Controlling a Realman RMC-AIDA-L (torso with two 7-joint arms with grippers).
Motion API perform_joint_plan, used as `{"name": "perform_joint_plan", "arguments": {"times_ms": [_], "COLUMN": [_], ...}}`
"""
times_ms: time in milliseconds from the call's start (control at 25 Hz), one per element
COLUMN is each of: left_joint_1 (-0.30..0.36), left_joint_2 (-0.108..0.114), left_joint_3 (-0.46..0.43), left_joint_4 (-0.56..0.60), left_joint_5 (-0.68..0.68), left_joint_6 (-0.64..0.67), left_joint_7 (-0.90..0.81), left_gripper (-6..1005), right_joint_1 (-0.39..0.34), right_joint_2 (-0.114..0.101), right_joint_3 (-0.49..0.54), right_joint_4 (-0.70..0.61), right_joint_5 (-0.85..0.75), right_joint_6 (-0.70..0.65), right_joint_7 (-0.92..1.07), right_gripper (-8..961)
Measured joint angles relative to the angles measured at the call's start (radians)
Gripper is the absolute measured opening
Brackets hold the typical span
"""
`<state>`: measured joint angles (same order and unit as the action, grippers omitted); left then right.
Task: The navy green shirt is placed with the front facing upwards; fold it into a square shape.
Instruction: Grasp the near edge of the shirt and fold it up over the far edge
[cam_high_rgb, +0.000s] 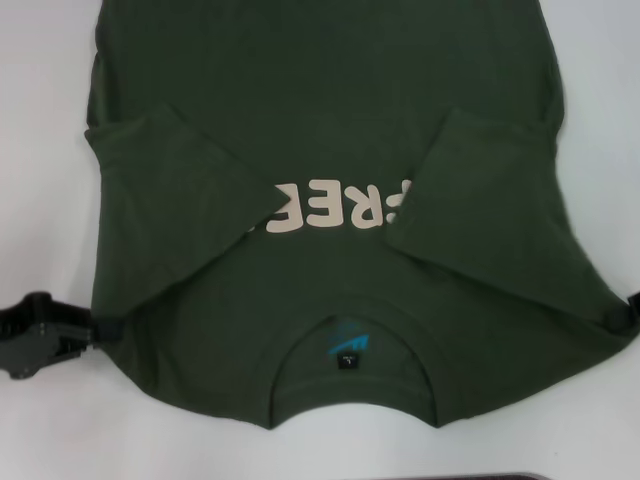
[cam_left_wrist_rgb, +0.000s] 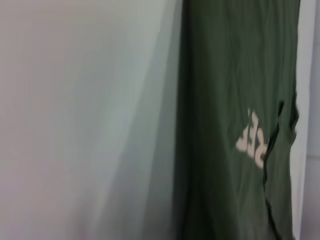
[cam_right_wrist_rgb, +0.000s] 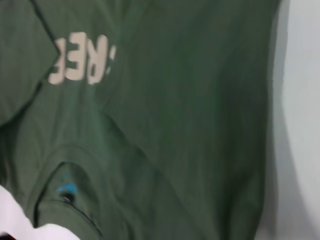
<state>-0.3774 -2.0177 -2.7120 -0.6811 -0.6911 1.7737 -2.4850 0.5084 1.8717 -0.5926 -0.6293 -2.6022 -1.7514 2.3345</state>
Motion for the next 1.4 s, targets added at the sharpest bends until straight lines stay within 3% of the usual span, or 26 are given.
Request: {"name": "perform_joint_plan", "arguments": {"times_ms": [160,960,1120,1400], "left_joint_1": [-0.001,-0.02,-0.108,-0.206], "left_joint_2": [0.007,0.012,0.025,0.036], "left_joint_3": [0.035,0.033,0.022,0.017], "left_joint_4": [0.0,-0.006,0.0,0.005], "left_joint_5": [0.04,0.07,0.056,0.022], "left_joint_6": [0.025,0.057,0.066,0.032], "left_joint_7": [0.0,0.008,0.007,-0.033], "left_gripper": [63,64,65,66], "right_joint_1": [-0.001,0.035,0.074,0.151], "right_joint_2": [-0.007,-0.006,-0.007,-0.009], "right_joint_3": [0.0,0.004,0.011,0.023], "right_joint_4": [-0.005,-0.007,-0.007,-0.013], "right_joint_5": [-0.027,-0.058,-0.05,-0.041], "right_joint_6": [-0.019,-0.046,-0.057,-0.067], "right_joint_7": [0.001,-0.002,-0.004,0.002], "right_gripper": [41,42,42,42]}}
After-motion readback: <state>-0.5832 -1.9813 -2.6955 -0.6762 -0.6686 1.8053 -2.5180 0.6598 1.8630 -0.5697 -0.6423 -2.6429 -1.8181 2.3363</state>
